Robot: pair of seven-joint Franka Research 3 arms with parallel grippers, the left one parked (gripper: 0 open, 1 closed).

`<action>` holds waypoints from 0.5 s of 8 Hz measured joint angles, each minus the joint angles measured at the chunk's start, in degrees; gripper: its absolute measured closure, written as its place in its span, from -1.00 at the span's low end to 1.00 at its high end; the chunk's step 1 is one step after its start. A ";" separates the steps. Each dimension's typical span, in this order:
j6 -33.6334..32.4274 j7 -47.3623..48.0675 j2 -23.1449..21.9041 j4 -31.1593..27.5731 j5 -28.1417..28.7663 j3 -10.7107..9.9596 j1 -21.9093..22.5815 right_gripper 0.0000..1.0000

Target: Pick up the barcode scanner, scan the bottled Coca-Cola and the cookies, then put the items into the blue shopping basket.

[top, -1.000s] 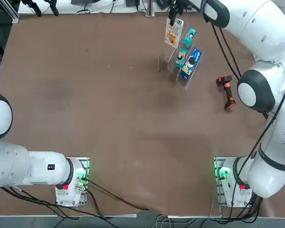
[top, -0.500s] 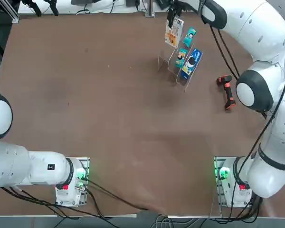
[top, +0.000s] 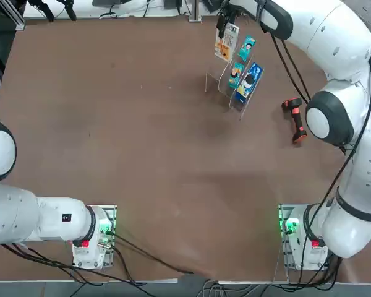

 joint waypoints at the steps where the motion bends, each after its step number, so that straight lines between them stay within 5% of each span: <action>1: 0.00 -0.03 0.18 0.00 0.00 0.00 -0.12 -0.76; 3: 0.00 -0.07 0.39 0.03 0.00 0.01 -0.12 0.13; 4: 0.00 -0.07 0.40 0.04 0.00 0.00 -0.14 0.16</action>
